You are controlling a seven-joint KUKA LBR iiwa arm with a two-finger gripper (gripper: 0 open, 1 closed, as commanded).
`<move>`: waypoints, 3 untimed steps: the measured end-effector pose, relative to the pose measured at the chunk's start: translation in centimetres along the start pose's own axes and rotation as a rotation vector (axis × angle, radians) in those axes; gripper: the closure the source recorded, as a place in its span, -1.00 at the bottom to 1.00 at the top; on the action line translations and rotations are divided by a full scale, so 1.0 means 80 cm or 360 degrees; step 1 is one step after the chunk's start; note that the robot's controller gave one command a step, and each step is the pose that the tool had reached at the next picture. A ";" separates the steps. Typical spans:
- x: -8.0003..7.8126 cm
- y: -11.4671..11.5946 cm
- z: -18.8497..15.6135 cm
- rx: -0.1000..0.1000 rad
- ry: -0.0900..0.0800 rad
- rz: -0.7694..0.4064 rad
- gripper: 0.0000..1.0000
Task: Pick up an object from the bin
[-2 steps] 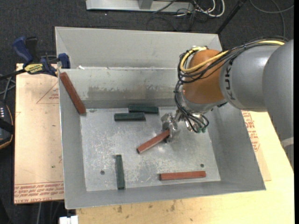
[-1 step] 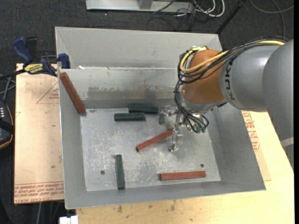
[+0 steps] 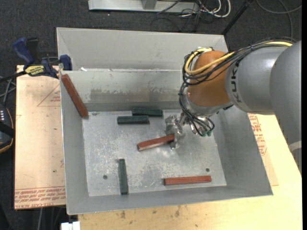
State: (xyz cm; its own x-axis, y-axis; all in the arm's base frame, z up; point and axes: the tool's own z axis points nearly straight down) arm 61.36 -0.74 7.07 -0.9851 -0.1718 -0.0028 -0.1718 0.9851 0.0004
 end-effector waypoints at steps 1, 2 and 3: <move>0.000 0.000 0.000 0.0000 0.0000 0.0000 1.00; 0.023 -0.022 -0.187 0.0001 -0.0004 -0.0048 1.00; 0.024 -0.021 -0.186 0.0000 -0.0001 -0.0049 -1.00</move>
Offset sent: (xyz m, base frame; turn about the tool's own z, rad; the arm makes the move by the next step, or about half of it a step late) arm -0.0172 -0.0207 0.1486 -0.0330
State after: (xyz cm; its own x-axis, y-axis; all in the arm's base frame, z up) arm 59.73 -2.77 21.95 -0.9794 -0.2017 -0.0036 -0.2017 0.9794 0.0001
